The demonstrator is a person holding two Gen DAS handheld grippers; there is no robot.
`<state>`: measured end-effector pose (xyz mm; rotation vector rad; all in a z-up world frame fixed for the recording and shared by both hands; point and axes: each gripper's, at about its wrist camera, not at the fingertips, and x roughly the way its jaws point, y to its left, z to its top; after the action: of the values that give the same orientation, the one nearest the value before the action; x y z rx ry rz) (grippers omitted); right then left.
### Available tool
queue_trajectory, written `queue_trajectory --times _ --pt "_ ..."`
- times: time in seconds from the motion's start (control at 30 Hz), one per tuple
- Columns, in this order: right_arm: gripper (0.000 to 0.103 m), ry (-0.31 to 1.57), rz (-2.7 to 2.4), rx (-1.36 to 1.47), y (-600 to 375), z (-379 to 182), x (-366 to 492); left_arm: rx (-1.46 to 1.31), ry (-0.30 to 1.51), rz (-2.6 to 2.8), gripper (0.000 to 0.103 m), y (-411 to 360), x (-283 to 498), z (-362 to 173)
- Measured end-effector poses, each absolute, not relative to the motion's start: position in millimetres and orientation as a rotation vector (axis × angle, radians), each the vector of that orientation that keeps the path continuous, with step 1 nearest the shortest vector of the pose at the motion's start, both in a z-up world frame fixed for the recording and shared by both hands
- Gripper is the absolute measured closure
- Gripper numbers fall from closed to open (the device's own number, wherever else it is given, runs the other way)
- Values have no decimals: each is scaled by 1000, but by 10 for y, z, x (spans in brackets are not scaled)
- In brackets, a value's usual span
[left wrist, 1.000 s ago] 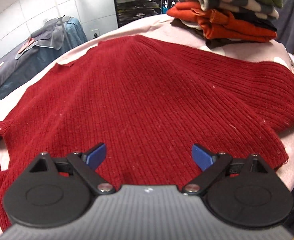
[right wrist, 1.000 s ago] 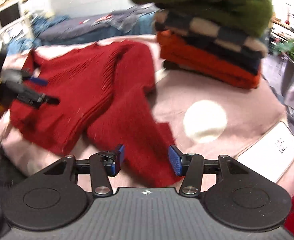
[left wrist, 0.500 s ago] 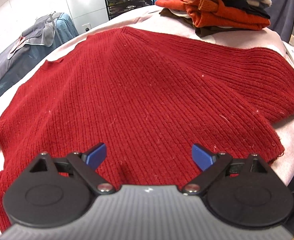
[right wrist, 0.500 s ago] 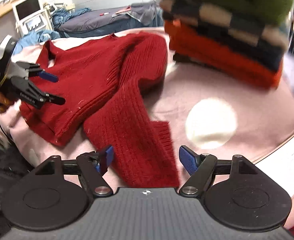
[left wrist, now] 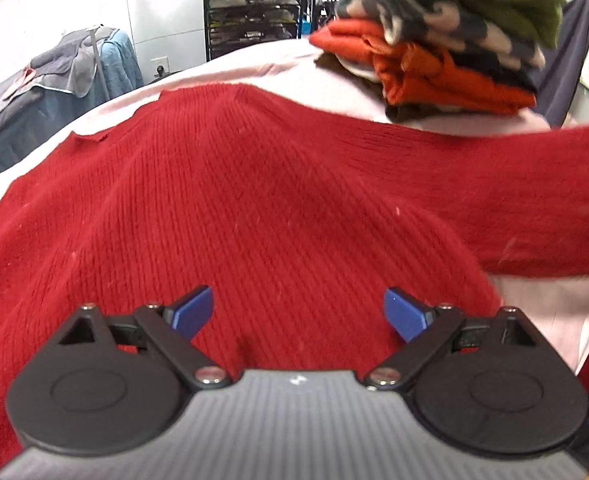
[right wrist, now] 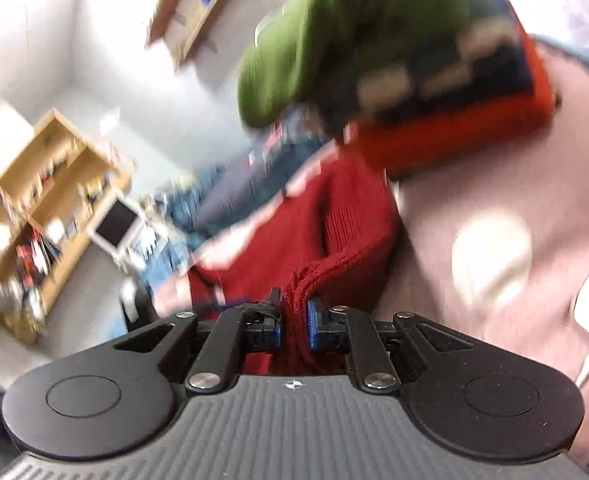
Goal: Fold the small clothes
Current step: 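Lift the sweater side with the right gripper and fold it over the body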
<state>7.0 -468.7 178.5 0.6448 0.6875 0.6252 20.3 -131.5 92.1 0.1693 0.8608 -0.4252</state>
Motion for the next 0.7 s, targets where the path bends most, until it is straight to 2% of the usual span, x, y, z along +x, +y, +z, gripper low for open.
queue_trajectory --times 0.17,0.3,0.47,0.6,0.7 --pt "82 553 585 496 -4792 2526 204 233 793 -380 9 -1308 492 1081" --pt "82 517 616 513 -4742 2722 288 252 716 -339 12 -1267 888 1223" --pt "81 544 744 733 -4439 2453 403 275 724 -334 44 -1384 1587 1125" --pt "81 519 790 910 -4489 2466 413 399 831 -431 51 -1765 1915 832" --pt "81 511 826 1015 -4447 2488 471 487 836 -446 52 -2005 1904 629"
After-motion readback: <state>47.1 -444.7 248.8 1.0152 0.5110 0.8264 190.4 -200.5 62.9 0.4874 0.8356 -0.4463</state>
